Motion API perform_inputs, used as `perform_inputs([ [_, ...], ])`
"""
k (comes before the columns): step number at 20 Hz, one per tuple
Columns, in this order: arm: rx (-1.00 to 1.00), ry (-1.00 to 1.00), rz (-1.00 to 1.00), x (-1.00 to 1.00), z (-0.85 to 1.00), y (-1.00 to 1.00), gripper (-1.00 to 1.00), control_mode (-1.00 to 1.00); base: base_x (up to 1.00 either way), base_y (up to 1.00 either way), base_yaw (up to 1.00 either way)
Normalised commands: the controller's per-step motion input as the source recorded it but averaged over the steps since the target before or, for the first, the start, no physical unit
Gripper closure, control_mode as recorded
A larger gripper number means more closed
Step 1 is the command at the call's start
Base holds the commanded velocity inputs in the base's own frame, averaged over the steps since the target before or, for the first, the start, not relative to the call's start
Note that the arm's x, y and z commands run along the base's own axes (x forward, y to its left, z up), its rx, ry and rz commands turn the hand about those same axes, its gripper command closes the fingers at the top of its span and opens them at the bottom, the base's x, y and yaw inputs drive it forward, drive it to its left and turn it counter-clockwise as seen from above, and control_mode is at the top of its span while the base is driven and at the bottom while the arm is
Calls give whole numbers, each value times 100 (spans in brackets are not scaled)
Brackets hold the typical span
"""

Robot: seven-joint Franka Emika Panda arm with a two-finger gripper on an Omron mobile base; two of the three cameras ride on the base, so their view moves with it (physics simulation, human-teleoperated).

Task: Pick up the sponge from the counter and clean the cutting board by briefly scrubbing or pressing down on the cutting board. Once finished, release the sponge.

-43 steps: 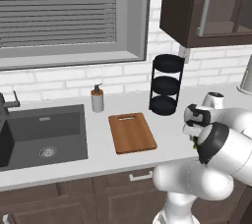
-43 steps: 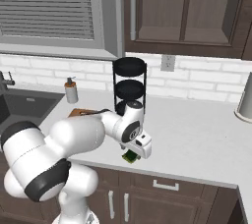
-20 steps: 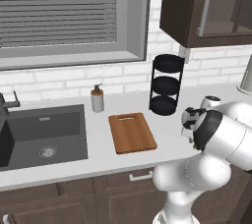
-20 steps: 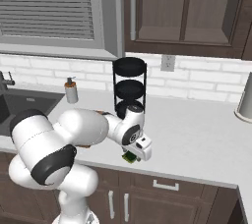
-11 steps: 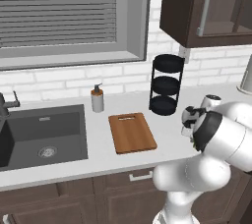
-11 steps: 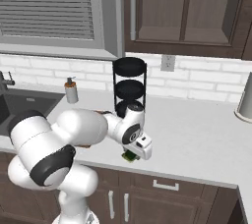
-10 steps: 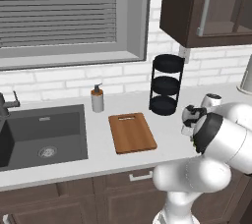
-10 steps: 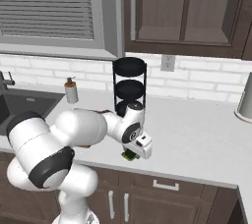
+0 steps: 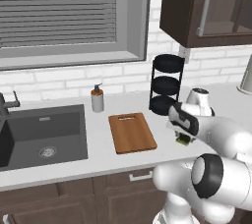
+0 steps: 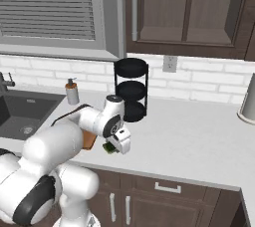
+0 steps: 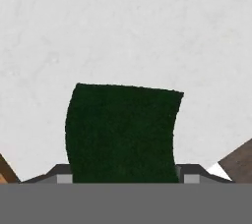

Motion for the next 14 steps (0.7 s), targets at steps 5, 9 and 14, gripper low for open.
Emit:
perform_inputs([
  [5, -3, 10, -22, 9, 10, 84, 100, -100, 0, 0, 0],
  [9, -2, 11, -17, 5, 46, 87, 100, -100, 0, 0, 0],
  [14, 0, 13, -18, 3, 41, 91, 100, -100, 0, 0, 0],
])
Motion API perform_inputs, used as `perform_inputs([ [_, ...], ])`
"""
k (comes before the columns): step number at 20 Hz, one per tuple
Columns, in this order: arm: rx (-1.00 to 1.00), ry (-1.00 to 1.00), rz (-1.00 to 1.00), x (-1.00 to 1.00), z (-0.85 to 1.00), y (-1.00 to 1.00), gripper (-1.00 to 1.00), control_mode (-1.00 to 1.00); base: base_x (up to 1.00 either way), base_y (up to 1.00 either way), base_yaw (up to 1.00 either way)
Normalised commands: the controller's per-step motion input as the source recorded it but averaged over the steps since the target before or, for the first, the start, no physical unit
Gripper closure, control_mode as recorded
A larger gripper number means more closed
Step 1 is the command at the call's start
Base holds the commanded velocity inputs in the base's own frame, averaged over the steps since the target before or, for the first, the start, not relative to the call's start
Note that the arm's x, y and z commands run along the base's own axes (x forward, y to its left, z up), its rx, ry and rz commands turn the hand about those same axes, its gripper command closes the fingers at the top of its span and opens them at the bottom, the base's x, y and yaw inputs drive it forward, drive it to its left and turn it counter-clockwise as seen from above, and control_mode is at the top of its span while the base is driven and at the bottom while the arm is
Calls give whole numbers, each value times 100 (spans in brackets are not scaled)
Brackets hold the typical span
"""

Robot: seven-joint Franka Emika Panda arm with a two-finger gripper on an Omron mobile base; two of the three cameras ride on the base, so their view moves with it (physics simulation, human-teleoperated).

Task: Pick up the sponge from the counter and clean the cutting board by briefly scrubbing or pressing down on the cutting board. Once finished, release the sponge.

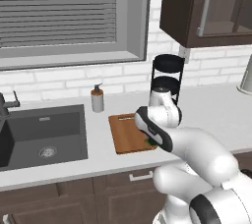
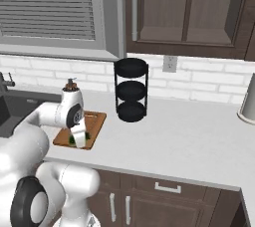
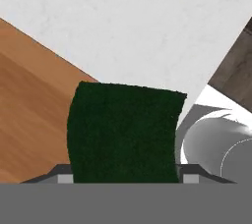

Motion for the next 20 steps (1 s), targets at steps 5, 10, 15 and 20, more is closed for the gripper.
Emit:
perform_inputs([
  [5, 0, 11, -18, 10, 5, 98, 100, -100, 0, 0, 0],
  [10, 0, 0, -19, 24, -1, 71, 100, -100, 0, 0, 0],
  [15, 0, -1, -13, 18, -19, 24, 100, -100, 0, 0, 0],
  [20, 0, 0, -9, 21, -37, 4, 100, -100, 0, 0, 0],
])
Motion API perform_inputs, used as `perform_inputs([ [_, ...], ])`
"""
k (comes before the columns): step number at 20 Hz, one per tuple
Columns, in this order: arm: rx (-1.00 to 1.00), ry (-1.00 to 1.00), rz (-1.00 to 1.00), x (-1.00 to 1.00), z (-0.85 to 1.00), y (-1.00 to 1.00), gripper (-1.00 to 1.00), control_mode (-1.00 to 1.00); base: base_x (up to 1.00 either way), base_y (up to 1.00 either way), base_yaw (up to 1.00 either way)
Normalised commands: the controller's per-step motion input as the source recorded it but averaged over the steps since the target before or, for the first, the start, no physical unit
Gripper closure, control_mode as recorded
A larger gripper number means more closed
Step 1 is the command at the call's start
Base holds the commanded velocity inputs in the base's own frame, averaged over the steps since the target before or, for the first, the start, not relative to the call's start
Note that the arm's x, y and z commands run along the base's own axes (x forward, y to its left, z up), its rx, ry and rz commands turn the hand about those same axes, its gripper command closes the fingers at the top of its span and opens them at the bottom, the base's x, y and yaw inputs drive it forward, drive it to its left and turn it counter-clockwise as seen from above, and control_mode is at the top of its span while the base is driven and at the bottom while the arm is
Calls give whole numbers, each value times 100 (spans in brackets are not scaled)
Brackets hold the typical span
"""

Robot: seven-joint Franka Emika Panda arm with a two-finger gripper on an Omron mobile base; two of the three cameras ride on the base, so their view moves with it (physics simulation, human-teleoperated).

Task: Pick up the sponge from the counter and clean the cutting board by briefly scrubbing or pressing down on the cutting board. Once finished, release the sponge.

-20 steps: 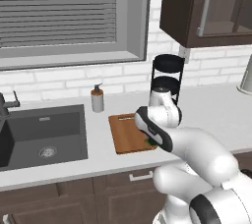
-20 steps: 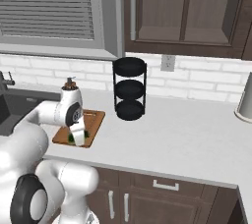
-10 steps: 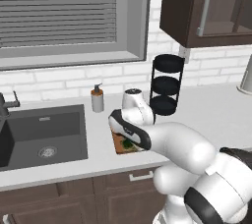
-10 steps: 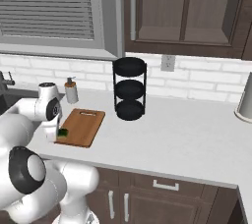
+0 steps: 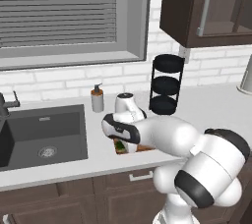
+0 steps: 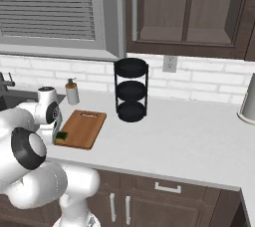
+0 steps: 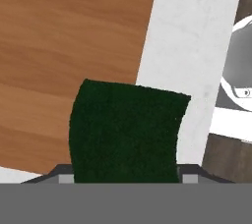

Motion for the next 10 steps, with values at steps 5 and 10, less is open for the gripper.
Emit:
perform_inputs([
  [5, 0, 1, -3, 29, -37, 0, 100, -100, 0, 0, 0],
  [10, 0, 0, 0, 31, -35, 0, 100, -100, 0, 0, 0],
])
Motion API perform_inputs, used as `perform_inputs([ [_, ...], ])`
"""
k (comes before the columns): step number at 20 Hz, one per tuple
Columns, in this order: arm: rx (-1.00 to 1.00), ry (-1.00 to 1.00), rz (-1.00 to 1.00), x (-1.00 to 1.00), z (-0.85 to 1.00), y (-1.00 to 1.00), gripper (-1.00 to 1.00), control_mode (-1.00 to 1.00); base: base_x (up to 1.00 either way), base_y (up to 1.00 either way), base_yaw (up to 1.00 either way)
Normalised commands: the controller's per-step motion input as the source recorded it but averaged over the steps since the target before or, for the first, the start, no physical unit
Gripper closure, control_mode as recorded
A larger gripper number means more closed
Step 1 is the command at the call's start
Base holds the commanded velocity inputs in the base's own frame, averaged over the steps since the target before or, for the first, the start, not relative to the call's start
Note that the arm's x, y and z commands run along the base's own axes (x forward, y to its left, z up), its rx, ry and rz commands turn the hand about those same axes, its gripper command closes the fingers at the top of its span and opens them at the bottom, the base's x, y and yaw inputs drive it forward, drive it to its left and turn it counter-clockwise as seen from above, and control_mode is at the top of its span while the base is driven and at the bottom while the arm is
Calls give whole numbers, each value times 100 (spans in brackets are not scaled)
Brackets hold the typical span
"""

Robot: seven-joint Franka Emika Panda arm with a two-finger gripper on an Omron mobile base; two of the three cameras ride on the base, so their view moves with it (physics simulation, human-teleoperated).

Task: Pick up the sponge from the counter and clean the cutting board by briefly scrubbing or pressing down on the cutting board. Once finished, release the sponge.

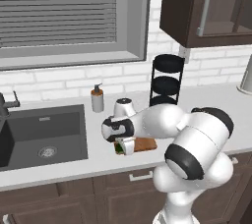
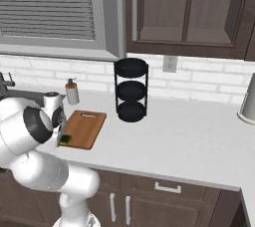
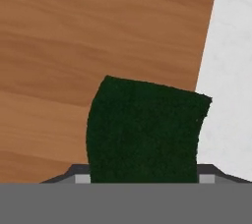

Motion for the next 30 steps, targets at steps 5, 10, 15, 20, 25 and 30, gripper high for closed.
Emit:
perform_inputs([
  [5, 0, 0, 0, 50, -36, 0, 100, -100, 0, 0, 0],
  [10, 0, 0, 0, 53, -27, 0, 100, -100, 0, 0, 0],
  [15, 5, -9, -1, 37, -39, -6, 100, -100, 0, 0, 0],
  [20, 13, -16, 0, 43, -44, -22, 100, -100, 0, 0, 0],
  [25, 15, -16, 0, 52, -30, -24, 100, -100, 0, 0, 0],
  [30, 14, -17, 0, 57, -23, -16, 100, -100, 0, 0, 0],
])
